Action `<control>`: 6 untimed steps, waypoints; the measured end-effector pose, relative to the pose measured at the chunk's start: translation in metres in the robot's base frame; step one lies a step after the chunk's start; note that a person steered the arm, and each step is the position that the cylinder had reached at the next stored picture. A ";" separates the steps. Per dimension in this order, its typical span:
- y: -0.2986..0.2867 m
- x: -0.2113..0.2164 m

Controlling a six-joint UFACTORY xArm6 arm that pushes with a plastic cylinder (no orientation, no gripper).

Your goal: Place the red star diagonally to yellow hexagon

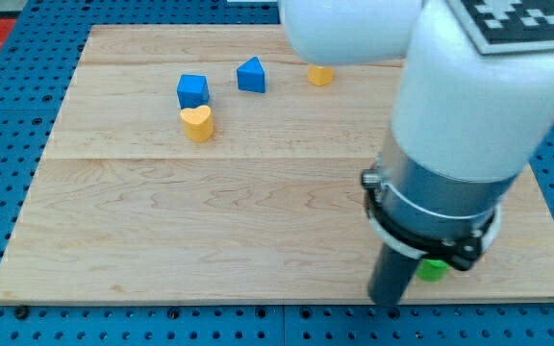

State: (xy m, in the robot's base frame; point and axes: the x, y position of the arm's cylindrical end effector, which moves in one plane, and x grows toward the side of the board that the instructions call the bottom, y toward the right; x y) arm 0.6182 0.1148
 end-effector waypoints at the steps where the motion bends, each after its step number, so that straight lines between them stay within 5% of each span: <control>1: 0.062 -0.006; 2: 0.093 -0.017; 5: 0.004 -0.119; 6: 0.012 -0.078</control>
State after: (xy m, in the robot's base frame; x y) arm 0.5402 0.1269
